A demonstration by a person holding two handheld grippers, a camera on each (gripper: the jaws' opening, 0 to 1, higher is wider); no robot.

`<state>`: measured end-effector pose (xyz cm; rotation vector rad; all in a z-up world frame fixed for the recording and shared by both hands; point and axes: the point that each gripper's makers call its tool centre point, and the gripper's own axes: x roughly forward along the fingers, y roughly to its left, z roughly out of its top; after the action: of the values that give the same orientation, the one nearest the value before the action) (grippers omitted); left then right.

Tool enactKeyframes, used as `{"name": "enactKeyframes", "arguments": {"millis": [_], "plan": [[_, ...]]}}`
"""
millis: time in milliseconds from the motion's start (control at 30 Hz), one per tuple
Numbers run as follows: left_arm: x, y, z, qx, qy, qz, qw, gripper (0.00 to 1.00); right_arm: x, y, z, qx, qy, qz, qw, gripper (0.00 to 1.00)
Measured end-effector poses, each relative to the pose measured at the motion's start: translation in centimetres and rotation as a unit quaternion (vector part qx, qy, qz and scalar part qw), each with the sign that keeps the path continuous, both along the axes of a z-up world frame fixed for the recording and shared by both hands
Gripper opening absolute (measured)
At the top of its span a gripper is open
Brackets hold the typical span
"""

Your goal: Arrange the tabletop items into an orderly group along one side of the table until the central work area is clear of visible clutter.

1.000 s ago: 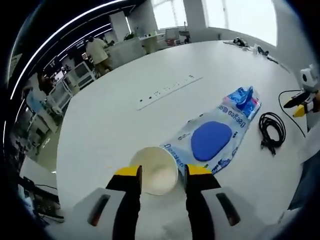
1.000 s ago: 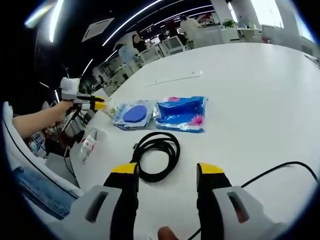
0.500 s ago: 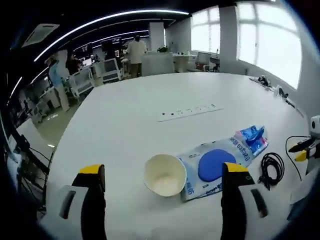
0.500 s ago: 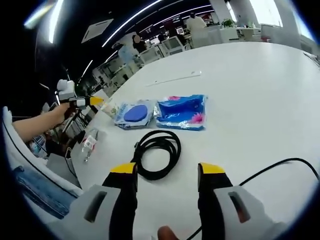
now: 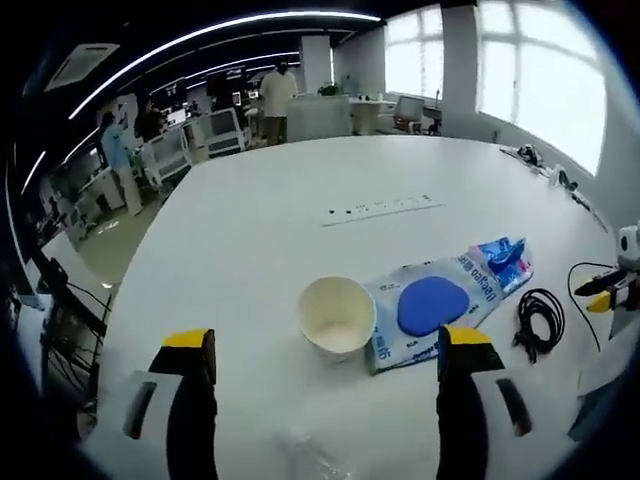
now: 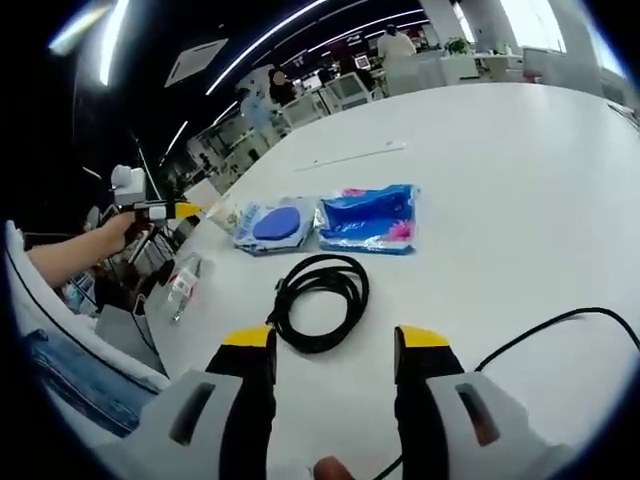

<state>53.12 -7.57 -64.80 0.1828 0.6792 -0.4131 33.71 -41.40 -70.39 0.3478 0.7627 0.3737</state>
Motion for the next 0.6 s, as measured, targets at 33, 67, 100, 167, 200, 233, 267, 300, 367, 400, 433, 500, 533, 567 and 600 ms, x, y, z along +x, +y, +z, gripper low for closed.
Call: {"name": "enactKeyframes", "arguments": {"millis": [33,67,100,167,200,233,267,300,367,400,433,500,533,567,600], "plan": [[-0.3,0.4,0.0,0.0,0.003,0.003,1.0,0.94,-0.1,0.0,0.0,0.0,0.001,0.0,1.0,0.46],[-0.4,0.7,-0.1,0.001,0.004,0.005,1.0,0.93,-0.1,0.0,0.0,0.0,0.001,-0.001,1.0,0.45],[-0.8,1.1,-0.1,0.002,0.007,0.007,0.9999,0.92,-0.2,-0.1,-0.1,0.001,0.001,-0.002,1.0,0.45],[-1.3,2.1,-0.2,0.003,0.01,0.014,0.9998,0.91,-0.2,-0.2,-0.1,0.003,0.002,-0.005,1.0,0.45],[-1.4,2.4,-0.2,0.002,0.01,0.018,0.9998,0.91,-0.2,-0.2,-0.1,0.003,0.002,-0.006,1.0,0.45],[-1.6,2.8,-0.3,0.001,0.012,0.024,0.9996,0.91,-0.1,-0.2,-0.1,0.004,0.002,-0.007,1.0,0.45],[-1.9,3.4,-0.4,-0.002,0.013,0.032,0.9994,0.91,-0.2,-0.2,-0.1,0.006,0.003,-0.009,0.9999,0.45],[-2.1,3.8,-0.4,-0.003,0.015,0.036,0.9992,0.91,-0.2,-0.2,-0.1,0.006,0.003,-0.009,0.9999,0.45],[-2.7,5.0,-0.7,0.002,0.018,0.047,0.9987,0.91,-0.2,-0.1,-0.2,0.006,0.005,-0.007,0.9999,0.44],[-2.9,5.3,-0.8,0.003,0.019,0.049,0.9986,0.9,-0.3,-0.1,-0.3,0.006,0.006,-0.007,0.9999,0.44],[-3.1,5.5,-0.9,0.003,0.021,0.052,0.9984,0.9,-0.3,0.0,-0.3,0.006,0.007,-0.006,0.9999,0.44],[-3.4,6.1,-1.1,0.003,0.024,0.057,0.998,0.9,-0.3,0.1,-0.4,0.006,0.009,-0.003,0.9999,0.44],[-3.6,6.4,-1.2,0.003,0.027,0.06,0.9978,0.9,-0.3,0.1,-0.4,0.006,0.01,-0.002,0.9999,0.44],[-3.8,6.6,-1.4,0.004,0.029,0.062,0.9976,0.89,-0.3,0.2,-0.4,0.006,0.01,-0.001,0.9999,0.44],[-3.8,6.7,-1.4,0.004,0.03,0.064,0.9975,0.89,-0.2,0.2,-0.4,0.005,0.011,-0.001,0.9999,0.44]]}}
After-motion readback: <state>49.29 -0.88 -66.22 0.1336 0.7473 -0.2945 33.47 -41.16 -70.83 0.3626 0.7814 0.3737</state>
